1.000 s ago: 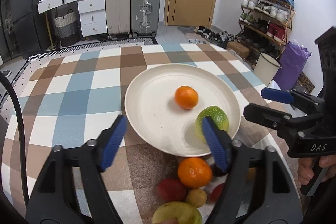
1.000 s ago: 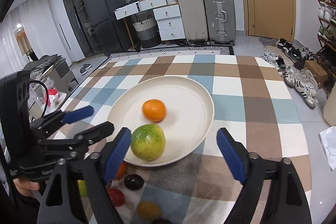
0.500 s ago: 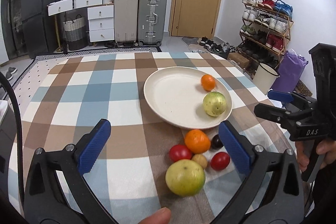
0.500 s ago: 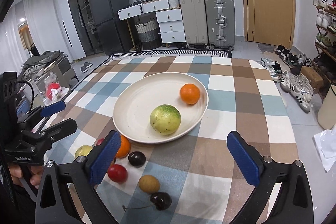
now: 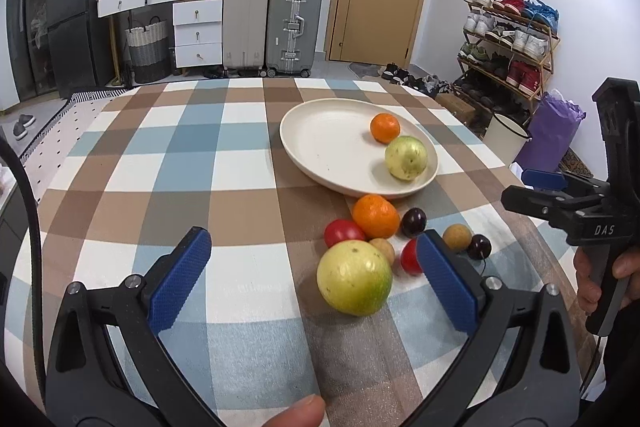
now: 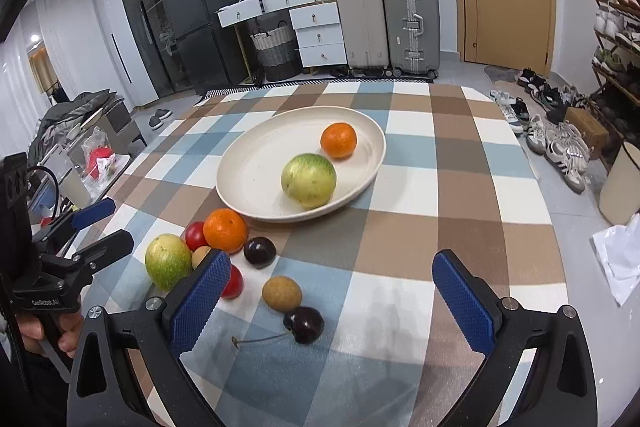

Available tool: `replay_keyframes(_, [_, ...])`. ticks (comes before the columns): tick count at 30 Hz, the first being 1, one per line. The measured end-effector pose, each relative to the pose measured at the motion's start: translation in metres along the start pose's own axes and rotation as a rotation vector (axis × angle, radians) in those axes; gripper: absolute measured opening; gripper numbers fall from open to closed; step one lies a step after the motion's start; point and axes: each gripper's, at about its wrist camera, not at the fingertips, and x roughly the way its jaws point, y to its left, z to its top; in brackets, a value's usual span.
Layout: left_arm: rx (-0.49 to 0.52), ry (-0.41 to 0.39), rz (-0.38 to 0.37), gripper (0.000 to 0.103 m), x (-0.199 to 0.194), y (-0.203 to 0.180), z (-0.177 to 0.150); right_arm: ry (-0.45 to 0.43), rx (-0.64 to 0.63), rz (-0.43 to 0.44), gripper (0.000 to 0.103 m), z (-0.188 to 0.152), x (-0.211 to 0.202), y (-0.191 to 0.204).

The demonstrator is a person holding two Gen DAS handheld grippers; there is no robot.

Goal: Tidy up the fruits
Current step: 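Move both tools back toward the remaining fruits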

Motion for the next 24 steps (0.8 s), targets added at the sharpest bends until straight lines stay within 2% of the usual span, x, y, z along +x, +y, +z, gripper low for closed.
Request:
replay_keyframes(11, [0.001, 0.028, 0.008, 0.102, 0.008, -0.001, -0.013, 0.061, -0.016, -0.023, 0.102, -0.020, 0.001, -0.005])
replay_keyframes(24, [0.005, 0.052, 0.004, 0.102, 0.018, -0.001, -0.018, 0.161, -0.109, -0.076, 0.102, -0.051, 0.012, 0.001])
